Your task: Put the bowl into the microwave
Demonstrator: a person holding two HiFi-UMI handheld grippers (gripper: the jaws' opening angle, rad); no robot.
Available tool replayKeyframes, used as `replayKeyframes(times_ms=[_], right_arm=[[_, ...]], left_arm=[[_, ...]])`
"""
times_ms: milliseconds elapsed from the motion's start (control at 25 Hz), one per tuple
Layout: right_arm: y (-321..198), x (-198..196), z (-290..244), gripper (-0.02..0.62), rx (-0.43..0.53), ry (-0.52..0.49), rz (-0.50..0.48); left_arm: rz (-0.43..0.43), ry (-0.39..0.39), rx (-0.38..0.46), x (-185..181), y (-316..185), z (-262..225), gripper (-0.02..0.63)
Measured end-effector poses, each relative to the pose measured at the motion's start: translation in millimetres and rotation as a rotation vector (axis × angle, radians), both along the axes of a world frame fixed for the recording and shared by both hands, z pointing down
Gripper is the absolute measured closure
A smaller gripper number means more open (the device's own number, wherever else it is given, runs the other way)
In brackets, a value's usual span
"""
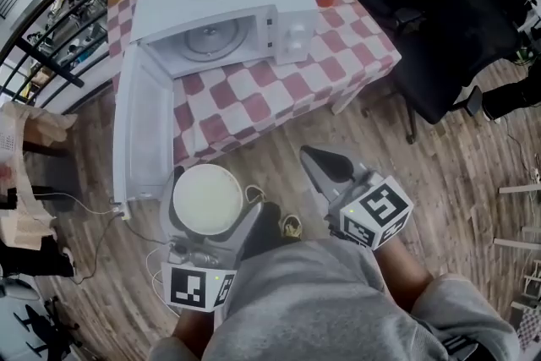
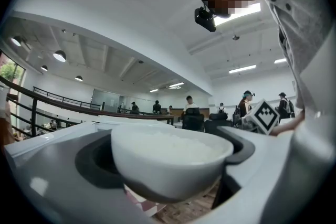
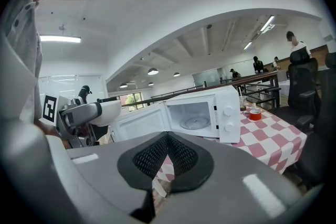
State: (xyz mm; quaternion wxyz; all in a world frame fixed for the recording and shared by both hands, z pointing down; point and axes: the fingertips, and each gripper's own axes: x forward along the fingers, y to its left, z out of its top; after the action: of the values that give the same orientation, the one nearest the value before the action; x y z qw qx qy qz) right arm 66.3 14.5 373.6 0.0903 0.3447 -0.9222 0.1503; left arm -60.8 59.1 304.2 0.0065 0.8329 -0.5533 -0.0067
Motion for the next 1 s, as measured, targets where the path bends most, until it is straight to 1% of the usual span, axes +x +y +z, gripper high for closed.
replayKeyframes(times_ms=[160, 400, 840, 1000], right_arm=[[-27, -14, 1, 0.598, -0.007, 0.002, 0.008], [-66, -37, -2, 0.598, -0.007, 0.009, 0.008], [-98, -67, -4, 0.598, -0.009, 0.043, 0.013], [-106, -76, -4, 0.598, -0.005, 0.050, 0.024]], left_arm=[[0.000, 0.010, -0.006, -16, -29, 3, 0.069], [0.006, -0.003, 0.015, -38, -68, -2, 0.069], [0.021, 0.054, 0.002, -64, -103, 3, 0.069], [0.047, 0.055, 0.008, -69, -111, 4, 0.069]])
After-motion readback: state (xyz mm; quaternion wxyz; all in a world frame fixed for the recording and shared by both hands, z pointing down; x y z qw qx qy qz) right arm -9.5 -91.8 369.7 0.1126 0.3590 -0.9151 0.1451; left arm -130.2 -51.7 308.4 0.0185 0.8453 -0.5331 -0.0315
